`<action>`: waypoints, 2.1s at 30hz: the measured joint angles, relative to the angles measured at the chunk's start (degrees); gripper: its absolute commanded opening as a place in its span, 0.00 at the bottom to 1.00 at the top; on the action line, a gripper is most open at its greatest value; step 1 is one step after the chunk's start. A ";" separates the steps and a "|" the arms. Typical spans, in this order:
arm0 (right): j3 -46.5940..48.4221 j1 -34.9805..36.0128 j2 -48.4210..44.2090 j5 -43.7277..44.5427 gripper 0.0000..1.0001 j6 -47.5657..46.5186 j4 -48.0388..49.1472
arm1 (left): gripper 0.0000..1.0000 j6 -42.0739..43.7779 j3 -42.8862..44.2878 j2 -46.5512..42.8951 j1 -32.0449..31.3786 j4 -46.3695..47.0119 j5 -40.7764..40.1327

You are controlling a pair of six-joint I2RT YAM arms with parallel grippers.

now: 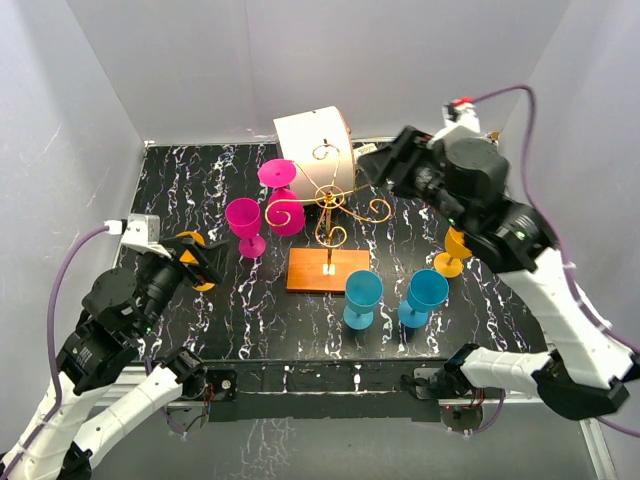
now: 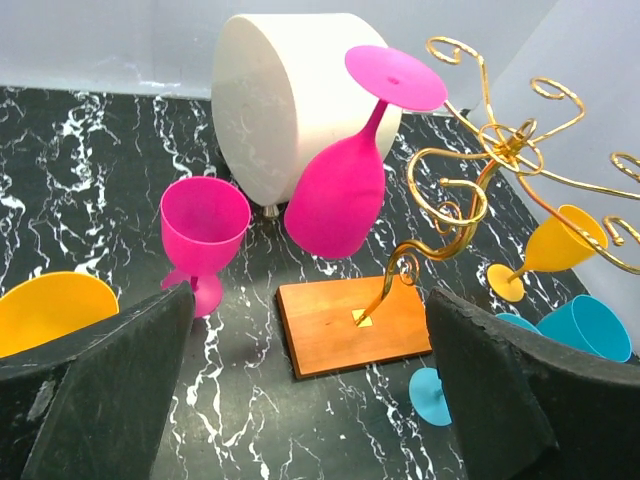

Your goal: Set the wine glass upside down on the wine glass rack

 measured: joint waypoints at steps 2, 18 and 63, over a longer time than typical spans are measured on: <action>0.00 0.00 -3.69 6.27 0.56 0.22 -3.41 | 0.99 1.11 0.09 -0.66 0.02 0.59 1.36; -13.90 -4.20 -4.81 40.00 0.67 -0.44 -24.37 | 0.99 4.46 -1.31 2.38 0.00 13.35 9.64; -26.99 -28.55 -15.93 13.94 0.00 -10.95 -1.84 | 0.98 -3.37 9.01 19.52 0.00 23.74 29.97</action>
